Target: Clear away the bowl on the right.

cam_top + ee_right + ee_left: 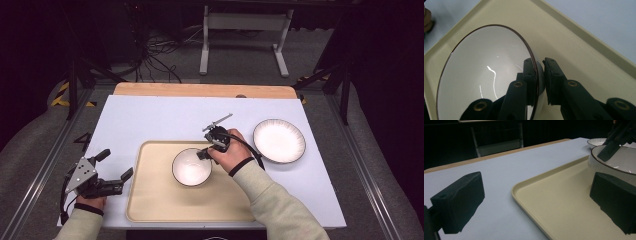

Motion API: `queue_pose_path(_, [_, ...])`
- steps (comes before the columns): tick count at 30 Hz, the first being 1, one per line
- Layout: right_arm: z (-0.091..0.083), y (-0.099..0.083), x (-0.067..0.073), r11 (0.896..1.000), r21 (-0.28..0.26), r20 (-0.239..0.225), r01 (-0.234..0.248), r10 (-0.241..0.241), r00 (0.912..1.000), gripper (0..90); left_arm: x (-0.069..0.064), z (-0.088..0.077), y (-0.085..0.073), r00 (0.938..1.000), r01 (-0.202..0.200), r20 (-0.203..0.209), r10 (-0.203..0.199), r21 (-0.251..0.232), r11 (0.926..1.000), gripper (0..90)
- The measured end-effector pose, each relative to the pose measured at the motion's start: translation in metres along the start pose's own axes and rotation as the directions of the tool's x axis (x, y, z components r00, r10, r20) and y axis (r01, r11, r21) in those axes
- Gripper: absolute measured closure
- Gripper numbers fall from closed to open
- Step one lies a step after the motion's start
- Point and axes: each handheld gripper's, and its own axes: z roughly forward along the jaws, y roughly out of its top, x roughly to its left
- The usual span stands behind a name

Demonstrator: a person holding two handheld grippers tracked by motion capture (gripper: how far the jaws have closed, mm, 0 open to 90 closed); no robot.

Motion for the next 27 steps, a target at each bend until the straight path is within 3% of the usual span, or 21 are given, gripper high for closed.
queue_pose_path(15, [0.0070, -0.0013, -0.0002, 1.000, 0.027, -0.002, -0.004, 0.004, 1.0000, 79.5, -0.0003, 0.0001, -0.0001, 1.0000, -0.007, -0.002, 0.007, 0.005, 1.0000, 0.3])
queue_pose_path(18, [0.0064, -0.0008, 0.0003, 0.999, 0.020, 0.031, 0.027, -0.027, 0.9992, 74.2, -0.0005, 0.0001, -0.0001, 1.0000, -0.008, -0.002, 0.008, 0.006, 1.0000, 0.3])
queue_pose_path(23, [0.0051, -0.0005, 0.0016, 0.998, -0.004, 0.034, 0.063, -0.063, 0.9975, 66.3, -0.0004, 0.0002, -0.0001, 1.0000, -0.009, -0.003, 0.009, 0.007, 0.9999, 0.3])
queue_pose_path(27, [0.0026, -0.0007, 0.0009, 0.995, -0.026, 0.068, 0.093, -0.091, 0.9935, 58.6, -0.0004, 0.0002, -0.0001, 1.0000, -0.008, -0.004, 0.008, 0.007, 0.9999, 0.3])
